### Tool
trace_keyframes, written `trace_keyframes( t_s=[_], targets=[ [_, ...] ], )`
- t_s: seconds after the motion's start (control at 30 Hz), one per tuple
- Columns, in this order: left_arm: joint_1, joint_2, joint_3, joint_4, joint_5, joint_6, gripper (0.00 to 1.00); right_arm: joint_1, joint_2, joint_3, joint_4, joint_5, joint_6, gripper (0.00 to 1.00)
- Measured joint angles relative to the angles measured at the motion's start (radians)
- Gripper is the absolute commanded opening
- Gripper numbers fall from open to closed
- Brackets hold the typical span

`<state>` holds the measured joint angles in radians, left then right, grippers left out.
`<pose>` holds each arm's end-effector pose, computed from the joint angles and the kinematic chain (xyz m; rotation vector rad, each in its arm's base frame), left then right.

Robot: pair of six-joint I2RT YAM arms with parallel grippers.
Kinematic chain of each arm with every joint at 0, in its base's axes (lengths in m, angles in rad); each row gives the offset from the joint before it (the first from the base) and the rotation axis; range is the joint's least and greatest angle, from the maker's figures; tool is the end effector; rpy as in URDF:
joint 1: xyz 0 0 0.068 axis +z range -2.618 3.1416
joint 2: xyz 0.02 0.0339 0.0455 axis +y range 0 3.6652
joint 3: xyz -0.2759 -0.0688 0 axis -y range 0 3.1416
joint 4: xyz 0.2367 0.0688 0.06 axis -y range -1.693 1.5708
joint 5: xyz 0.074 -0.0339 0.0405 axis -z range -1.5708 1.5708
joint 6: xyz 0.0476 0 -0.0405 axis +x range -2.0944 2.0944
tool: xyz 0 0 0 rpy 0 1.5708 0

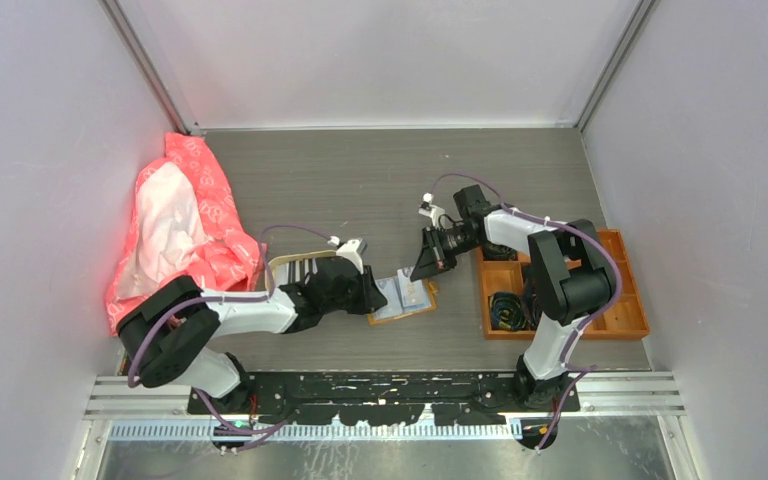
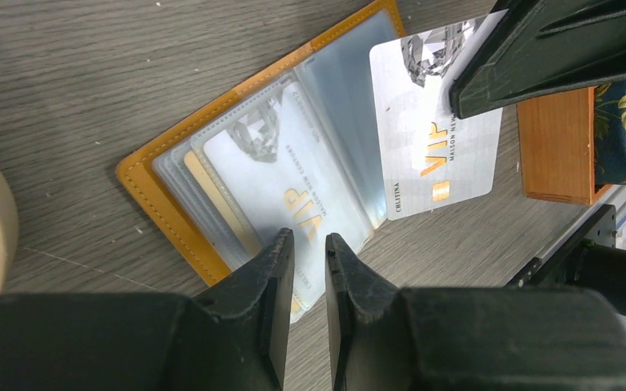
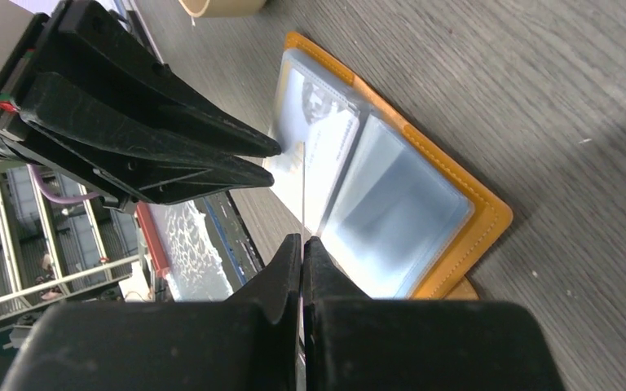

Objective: Put the credit cards into the card holder
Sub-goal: Insert the credit card into the card holder.

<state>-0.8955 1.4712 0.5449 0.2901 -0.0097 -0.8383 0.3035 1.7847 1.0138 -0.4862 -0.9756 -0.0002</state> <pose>0.1757 -0.2187 0.1626 0.0621 2.3752 -0.9065 0.2948 0.1336 0.1654 -0.6162 2.5672 1.4427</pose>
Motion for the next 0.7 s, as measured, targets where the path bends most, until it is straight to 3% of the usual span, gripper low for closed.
trace_keyframes(
  t_s=[0.7],
  targets=[
    [0.000, -0.043, -0.027, -0.020, -0.042, 0.004, 0.22, 0.000, 0.052, -0.073, 0.229, 0.007, 0.253, 0.01]
  ],
)
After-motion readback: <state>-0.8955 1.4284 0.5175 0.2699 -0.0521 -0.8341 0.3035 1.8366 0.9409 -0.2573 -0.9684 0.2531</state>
